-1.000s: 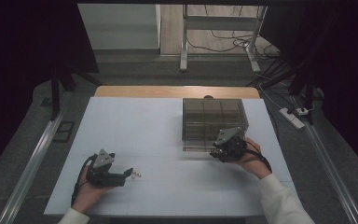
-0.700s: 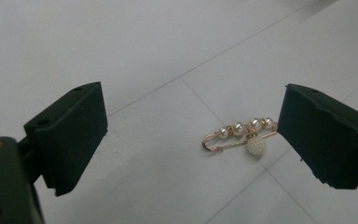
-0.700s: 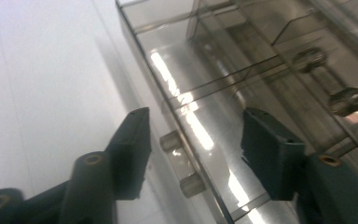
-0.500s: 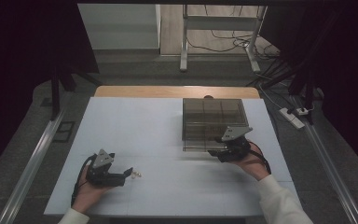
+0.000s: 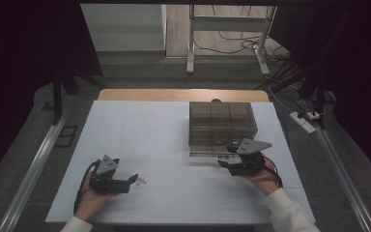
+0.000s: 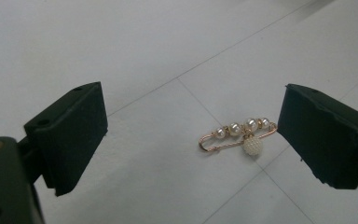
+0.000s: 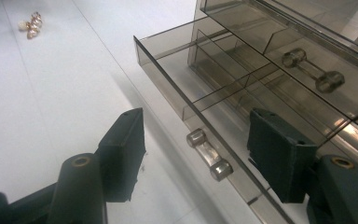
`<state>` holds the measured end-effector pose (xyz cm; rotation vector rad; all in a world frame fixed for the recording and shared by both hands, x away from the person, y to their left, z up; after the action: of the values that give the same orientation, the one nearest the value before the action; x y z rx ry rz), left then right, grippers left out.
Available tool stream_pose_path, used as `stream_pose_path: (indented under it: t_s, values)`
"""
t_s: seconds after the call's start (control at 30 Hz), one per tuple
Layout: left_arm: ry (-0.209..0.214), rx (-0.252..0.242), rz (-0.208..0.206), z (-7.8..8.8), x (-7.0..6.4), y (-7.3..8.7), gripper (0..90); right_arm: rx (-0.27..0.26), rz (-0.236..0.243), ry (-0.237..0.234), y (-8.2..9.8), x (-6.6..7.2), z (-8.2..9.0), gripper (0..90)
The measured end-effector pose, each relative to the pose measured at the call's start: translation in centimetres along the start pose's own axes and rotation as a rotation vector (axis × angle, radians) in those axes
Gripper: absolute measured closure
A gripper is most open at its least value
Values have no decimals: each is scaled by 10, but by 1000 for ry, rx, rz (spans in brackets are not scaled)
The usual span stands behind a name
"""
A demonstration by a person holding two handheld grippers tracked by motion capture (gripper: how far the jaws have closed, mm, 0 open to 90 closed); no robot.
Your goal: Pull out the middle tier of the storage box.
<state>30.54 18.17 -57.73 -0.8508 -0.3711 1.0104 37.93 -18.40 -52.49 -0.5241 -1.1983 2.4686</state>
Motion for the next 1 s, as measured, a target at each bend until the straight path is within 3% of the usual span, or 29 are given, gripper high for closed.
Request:
stream_pose_path:
  t_s: [0.47, 1.0]
  values:
    - [0, 2, -3, 0, 0, 1, 83, 4, -43, 42, 22, 8, 18, 293]
    - [15, 6, -11, 0, -3, 1, 83, 5, -73, 87, 42, 9, 32, 275]
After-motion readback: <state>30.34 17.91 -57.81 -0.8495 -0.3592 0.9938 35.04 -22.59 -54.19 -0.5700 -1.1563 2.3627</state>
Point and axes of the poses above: each handheld gripper's, and its own axes: z roughly backward along the jaws, y roughly out of its underside, x roughly to its left, the point moved 8 cm from there along -z, roughly forward along the jaws, and after that the axes turned 5 degrees about z, right-handed, at the moved point
